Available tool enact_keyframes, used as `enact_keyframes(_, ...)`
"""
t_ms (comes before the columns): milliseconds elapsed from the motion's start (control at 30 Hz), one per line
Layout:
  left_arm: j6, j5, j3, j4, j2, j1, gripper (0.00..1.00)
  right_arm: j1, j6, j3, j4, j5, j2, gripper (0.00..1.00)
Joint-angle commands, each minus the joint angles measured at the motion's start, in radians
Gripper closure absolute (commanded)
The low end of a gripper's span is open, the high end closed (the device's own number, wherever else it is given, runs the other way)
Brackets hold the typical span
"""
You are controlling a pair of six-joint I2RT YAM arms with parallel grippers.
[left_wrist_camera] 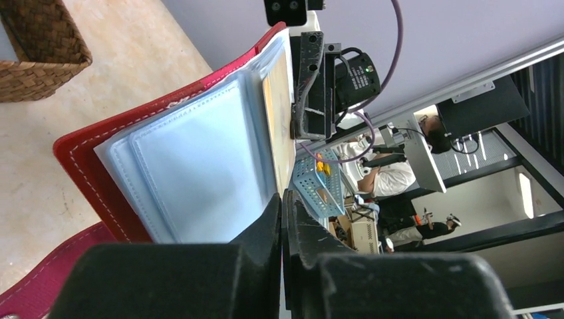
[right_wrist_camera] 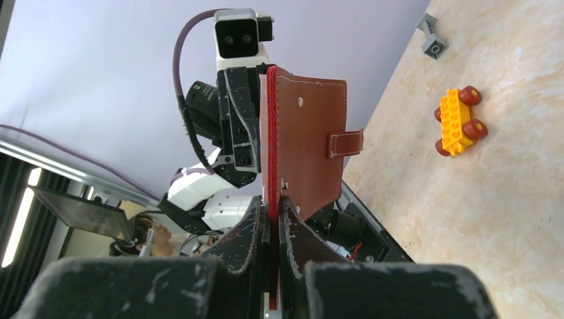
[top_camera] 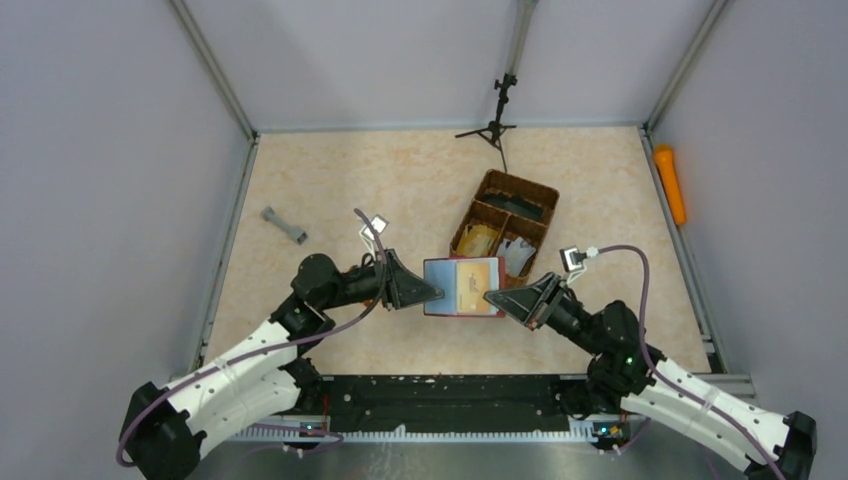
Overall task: Take the credit cards out of the card holder
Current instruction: Remove the credit card from the card holder.
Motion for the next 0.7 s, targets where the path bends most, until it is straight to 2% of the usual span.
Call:
enact_keyframes(0, 0.007, -0.002, 0.003, 0.017, 0.033, 0.006, 0.89, 0.002, -0.012, 0.011, 0.035, 0.0, 0.021, 1.0)
enact_keyframes(33, -0.003, 0.015, 0.007, 0.034, 0.053, 0.006, 0.81, 0.001, -0.01, 0.01, 0.049, -0.01, 0.034, 1.0)
enact_keyframes(100, -0.036, 0.048, 0.006, 0.107, 0.093, 0.003, 0.73, 0.002, -0.007, 0.01, 0.085, -0.032, 0.067, 1.0)
enact_keyframes(233, -0.096, 0.079, -0.004, 0.247, 0.159, -0.002, 0.65, 0.002, 0.001, 0.01, 0.156, -0.074, 0.131, 1.0)
enact_keyframes(367, -0.11, 0.084, -0.005, 0.282, 0.181, -0.002, 0.67, 0.001, 0.006, 0.009, 0.185, -0.087, 0.164, 1.0)
enact_keyframes(500, -0.102, 0.079, -0.004, 0.264, 0.163, -0.002, 0.78, 0.002, -0.005, 0.013, 0.147, -0.077, 0.168, 1.0)
enact_keyframes(667, -0.092, 0.058, -0.008, 0.25, 0.139, -0.002, 0.84, 0.001, -0.025, 0.029, 0.114, -0.082, 0.183, 1.0)
